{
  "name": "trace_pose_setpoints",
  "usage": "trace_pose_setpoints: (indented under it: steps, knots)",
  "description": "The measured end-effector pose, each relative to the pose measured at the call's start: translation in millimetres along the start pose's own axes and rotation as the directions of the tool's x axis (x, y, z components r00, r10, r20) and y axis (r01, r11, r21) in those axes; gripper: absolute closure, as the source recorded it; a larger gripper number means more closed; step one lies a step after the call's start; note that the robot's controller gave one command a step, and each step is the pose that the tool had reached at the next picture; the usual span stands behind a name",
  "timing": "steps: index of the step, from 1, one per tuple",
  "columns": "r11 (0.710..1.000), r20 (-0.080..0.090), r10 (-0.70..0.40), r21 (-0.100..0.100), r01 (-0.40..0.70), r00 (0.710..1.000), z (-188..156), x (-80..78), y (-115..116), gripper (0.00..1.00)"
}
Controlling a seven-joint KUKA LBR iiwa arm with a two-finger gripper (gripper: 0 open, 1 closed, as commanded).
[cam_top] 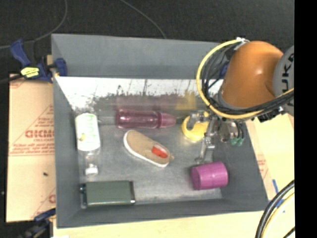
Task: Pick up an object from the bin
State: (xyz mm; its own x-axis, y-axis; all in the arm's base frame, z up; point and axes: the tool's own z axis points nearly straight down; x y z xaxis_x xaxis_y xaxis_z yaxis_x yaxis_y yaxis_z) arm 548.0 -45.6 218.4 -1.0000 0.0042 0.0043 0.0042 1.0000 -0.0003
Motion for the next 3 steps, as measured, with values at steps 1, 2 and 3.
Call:
trace_pose_setpoints:
  steps: [1, 2, 3]
  knots:
    - [1.0, 0.008, -0.002, 0.001, 0.002, 1.0, -4.8, -1.3, 0.1, 0.0]
    - [0.999, 0.009, -0.034, 0.001, 0.034, 0.999, -56.2, 12.7, 11.8, 0.0]
    - [0.999, 0.009, -0.036, 0.002, 0.036, 0.999, -17.8, -2.0, 4.3, 0.0]
